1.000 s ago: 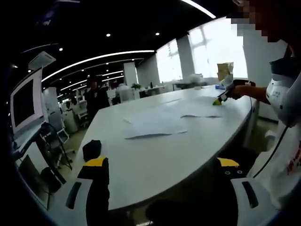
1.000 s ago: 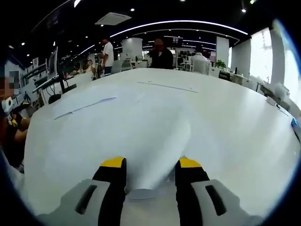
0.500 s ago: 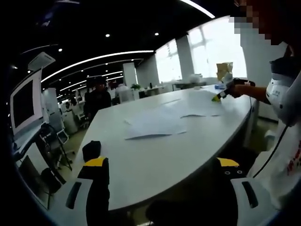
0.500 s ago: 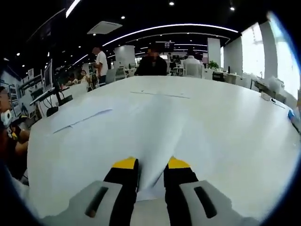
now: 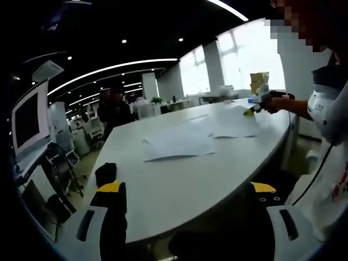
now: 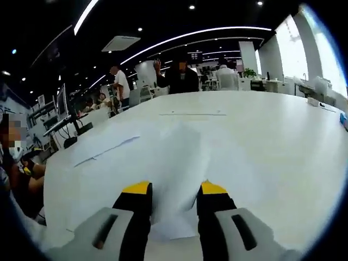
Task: Organize the stack of printing papers by aligning and flattening the scattered papers on the table
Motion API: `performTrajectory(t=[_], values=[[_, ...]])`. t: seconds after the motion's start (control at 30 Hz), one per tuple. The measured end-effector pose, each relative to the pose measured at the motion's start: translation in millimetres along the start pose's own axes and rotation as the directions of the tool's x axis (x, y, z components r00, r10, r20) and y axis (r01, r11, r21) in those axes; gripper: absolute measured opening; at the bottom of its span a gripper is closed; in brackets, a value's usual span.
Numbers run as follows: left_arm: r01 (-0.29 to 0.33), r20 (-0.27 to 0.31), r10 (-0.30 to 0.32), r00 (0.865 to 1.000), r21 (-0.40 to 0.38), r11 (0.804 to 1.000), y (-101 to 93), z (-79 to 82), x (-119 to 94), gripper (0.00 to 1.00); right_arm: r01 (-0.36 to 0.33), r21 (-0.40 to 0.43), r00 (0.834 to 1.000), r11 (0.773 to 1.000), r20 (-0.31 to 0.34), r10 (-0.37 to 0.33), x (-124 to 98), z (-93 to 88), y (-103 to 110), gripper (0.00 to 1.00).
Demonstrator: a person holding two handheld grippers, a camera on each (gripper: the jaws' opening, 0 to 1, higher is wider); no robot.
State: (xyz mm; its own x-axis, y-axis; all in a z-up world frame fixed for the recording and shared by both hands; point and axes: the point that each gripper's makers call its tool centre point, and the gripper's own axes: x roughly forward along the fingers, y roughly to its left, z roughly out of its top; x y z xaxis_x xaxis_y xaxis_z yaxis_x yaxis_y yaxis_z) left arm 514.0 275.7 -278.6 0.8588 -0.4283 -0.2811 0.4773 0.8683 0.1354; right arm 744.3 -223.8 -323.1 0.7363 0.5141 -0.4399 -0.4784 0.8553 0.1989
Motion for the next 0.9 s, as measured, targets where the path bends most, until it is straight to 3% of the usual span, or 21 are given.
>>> performTrajectory(t=[0.17,0.47,0.9], values=[[-0.005,-0.001,0.005,1.000,-0.001,1.000,1.3,-0.8,-1.0,0.94,-0.011,-0.059,1.000,0.998,-0.011,0.010,0.4,-0.1,4.1,0.12],[0.001,-0.001,-0.001,1.000,-0.004,1.000,-0.3,-1.8,1.6,0.94,-0.014,-0.157,0.999,0.987,0.028,0.019,-5.4,17.1,12.7,0.07],[-0.001,-0.002,0.001,1.000,-0.012,1.000,-0.1,-3.7,0.6,0.94,-0.023,-0.166,0.999,0.986,0.022,0.027,-7.3,19.8,17.7,0.05]])
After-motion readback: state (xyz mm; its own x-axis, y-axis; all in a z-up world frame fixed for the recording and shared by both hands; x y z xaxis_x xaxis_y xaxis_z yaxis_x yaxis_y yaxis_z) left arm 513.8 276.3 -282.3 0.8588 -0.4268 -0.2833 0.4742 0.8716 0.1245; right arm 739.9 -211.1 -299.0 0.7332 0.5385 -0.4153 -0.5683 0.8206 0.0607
